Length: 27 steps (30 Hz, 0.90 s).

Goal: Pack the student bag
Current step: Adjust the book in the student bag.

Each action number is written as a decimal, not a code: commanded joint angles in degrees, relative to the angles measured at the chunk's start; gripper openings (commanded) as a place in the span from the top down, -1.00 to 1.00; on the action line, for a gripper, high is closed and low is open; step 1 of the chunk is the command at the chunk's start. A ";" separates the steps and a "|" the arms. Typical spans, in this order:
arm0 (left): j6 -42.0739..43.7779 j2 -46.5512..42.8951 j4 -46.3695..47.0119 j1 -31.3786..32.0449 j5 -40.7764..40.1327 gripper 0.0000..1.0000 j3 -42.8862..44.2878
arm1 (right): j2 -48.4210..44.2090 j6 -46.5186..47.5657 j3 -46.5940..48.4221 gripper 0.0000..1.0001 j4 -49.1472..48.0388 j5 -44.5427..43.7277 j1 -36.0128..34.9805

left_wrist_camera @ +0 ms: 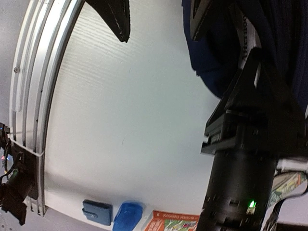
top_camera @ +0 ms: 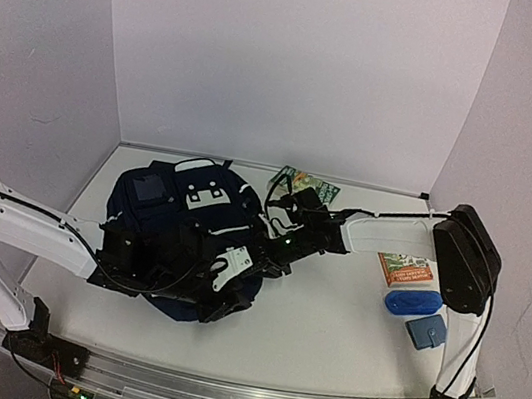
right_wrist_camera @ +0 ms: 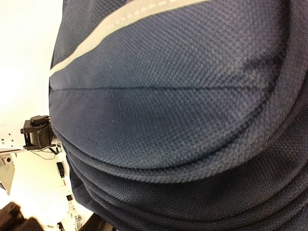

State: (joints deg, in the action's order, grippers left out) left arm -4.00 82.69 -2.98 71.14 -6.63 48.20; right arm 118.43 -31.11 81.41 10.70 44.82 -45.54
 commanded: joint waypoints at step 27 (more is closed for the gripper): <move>-20.27 3.48 -0.86 -10.77 9.86 0.04 4.30 | 4.15 -2.76 0.49 0.14 -8.23 -1.04 2.74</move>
State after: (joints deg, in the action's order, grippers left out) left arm -24.09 89.35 -7.38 59.26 -1.70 50.41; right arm 121.83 -32.55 80.51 6.75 45.23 -43.05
